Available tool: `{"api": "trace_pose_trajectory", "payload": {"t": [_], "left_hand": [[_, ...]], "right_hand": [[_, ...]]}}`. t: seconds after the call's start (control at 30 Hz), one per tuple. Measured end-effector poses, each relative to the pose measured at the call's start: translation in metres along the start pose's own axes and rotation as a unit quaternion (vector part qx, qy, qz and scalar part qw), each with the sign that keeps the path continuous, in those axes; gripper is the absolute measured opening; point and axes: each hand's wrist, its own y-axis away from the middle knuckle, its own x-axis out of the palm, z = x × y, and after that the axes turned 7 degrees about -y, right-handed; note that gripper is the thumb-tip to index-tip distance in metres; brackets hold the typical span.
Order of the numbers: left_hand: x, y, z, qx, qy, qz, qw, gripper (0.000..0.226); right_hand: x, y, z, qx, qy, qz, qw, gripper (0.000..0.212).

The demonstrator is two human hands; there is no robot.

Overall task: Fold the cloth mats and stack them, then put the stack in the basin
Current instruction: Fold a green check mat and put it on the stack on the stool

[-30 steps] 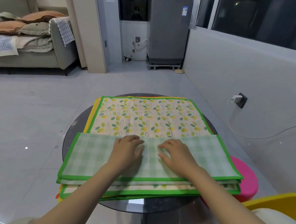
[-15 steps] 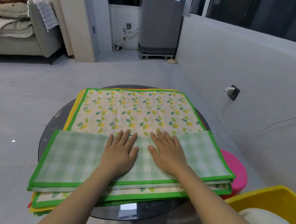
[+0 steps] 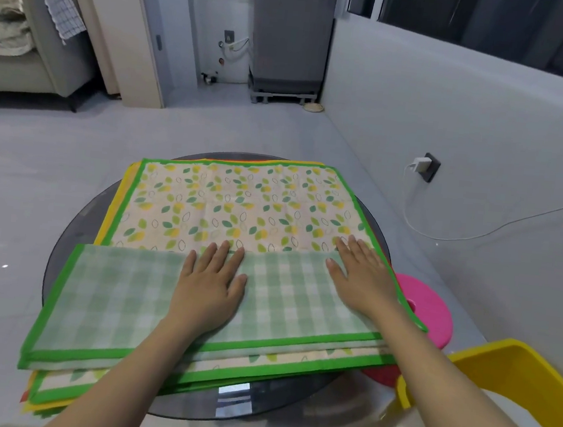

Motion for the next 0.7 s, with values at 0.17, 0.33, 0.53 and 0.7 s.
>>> {"api": "trace_pose_trajectory", "payload": {"t": [0.17,0.33,0.53,0.7], "left_hand": [[-0.002,0.001,-0.001,0.000,0.006,-0.001,1.000,0.055],[-0.003,0.001,-0.001,-0.002,0.011,0.004,1.000,0.055],[-0.005,0.003,0.010,0.008,0.020,0.008,1.000,0.053],[-0.003,0.018,0.068,-0.047,0.016,0.006,0.999,0.069]], "right_hand": [[-0.004,0.000,0.011,0.008,-0.015,0.018,1.000,0.059],[0.004,0.008,0.073,-0.073,-0.060,0.011,0.995,0.053],[0.035,0.011,0.131,-0.148,-0.063,0.057,0.985,0.051],[0.041,0.014,0.128,-0.146,-0.026,0.057,0.987,0.055]]}}
